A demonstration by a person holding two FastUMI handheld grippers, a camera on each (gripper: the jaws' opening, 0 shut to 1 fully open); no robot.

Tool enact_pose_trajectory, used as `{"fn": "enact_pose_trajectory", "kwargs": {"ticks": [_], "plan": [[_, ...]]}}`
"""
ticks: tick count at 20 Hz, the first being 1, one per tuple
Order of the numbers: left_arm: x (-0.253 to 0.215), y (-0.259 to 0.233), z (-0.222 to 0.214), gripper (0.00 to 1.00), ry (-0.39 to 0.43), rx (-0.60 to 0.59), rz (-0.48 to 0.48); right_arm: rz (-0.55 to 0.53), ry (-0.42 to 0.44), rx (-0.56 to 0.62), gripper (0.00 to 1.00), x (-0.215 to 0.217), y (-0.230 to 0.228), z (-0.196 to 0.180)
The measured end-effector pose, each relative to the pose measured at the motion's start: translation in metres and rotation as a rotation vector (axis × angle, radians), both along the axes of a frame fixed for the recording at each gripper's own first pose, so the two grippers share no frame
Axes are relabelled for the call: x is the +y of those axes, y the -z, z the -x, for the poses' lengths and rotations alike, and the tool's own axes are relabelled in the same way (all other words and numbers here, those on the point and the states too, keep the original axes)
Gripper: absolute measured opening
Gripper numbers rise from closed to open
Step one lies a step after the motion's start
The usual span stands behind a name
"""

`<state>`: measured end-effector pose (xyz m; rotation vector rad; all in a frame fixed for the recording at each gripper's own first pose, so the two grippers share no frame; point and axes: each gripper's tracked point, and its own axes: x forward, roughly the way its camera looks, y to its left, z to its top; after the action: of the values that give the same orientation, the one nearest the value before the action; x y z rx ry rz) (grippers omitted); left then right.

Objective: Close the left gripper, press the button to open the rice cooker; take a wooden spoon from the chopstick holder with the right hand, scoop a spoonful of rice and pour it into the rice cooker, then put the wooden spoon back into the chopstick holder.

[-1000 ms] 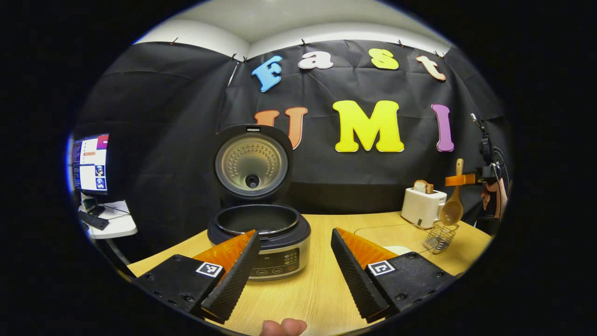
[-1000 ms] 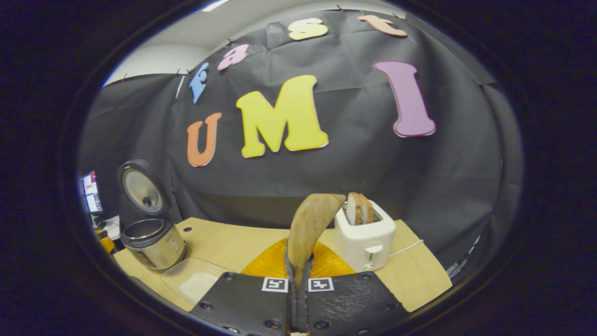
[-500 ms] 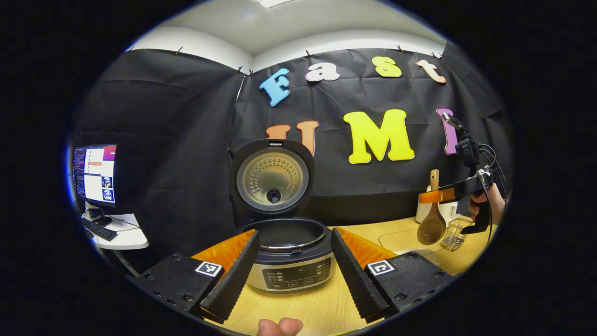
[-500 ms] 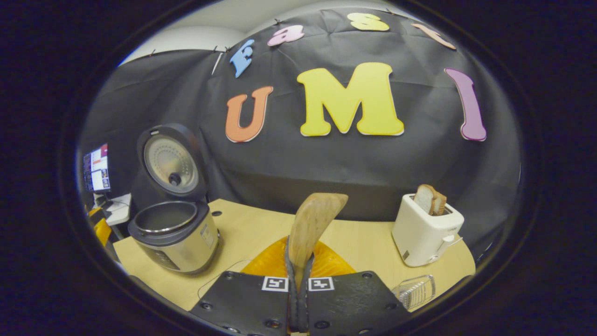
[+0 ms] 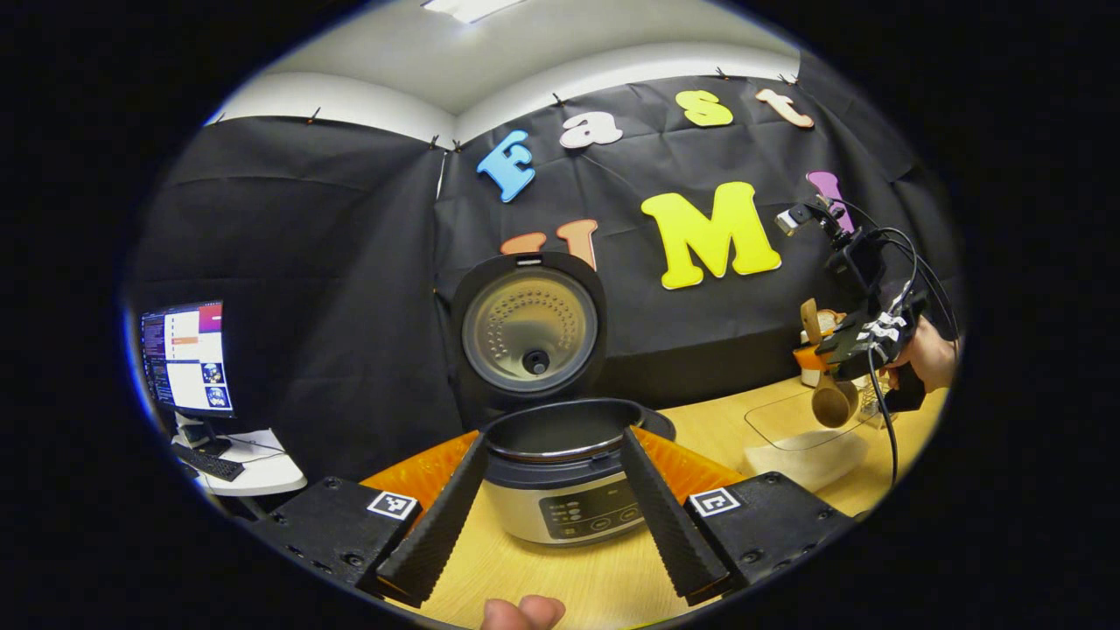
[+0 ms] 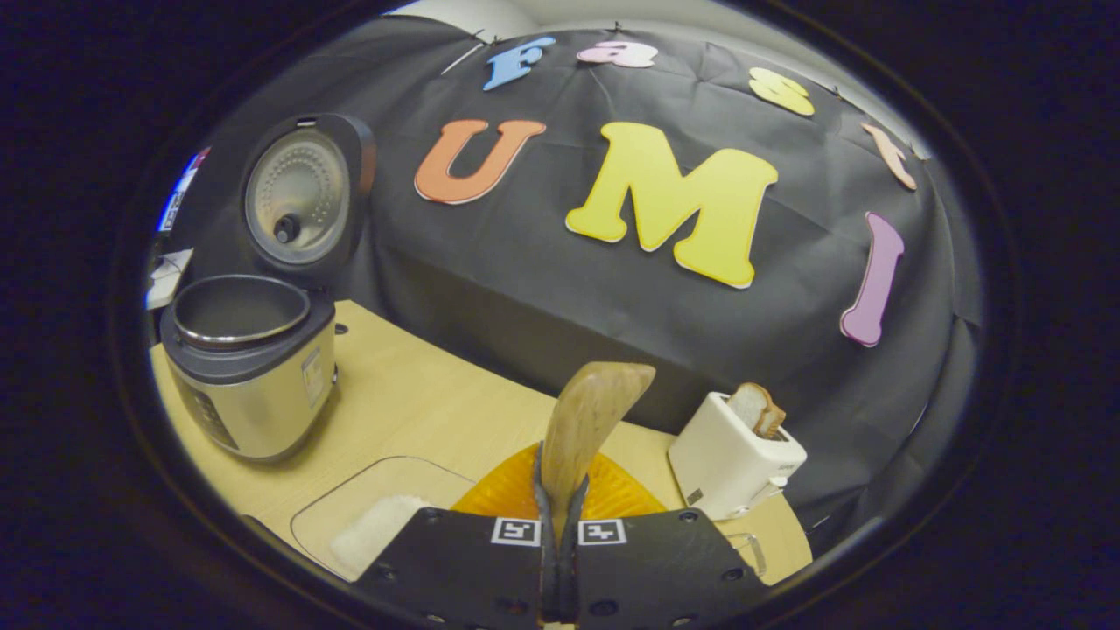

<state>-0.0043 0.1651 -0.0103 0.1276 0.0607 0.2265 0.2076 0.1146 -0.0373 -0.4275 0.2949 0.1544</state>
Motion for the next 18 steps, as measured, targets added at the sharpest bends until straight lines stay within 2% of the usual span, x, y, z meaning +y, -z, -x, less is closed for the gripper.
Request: {"fn": "enact_pose_trajectory", "kwargs": {"ticks": [5, 9, 13, 15, 18], "plan": [[0.039, -0.008, 0.012, 0.97, -0.080, -0.038, -0.004, 0.106, 0.007, 0.090, 0.01, 0.006, 0.017, -0.016], [0.053, -0.006, 0.017, 0.97, -0.112, -0.030, 0.012, 0.158, -0.006, 0.156, 0.01, 0.015, 0.033, -0.017], [0.058, -0.008, 0.020, 0.96, -0.117, -0.039, 0.023, 0.160, -0.022, 0.257, 0.01, 0.024, 0.049, -0.017], [0.061, -0.011, 0.022, 0.97, -0.127, -0.042, 0.018, 0.156, -0.023, 0.271, 0.01, 0.030, 0.049, -0.019], [0.070, -0.011, 0.026, 0.97, -0.143, -0.042, 0.018, 0.061, -0.025, 0.303, 0.01, 0.047, 0.051, -0.012]]}}
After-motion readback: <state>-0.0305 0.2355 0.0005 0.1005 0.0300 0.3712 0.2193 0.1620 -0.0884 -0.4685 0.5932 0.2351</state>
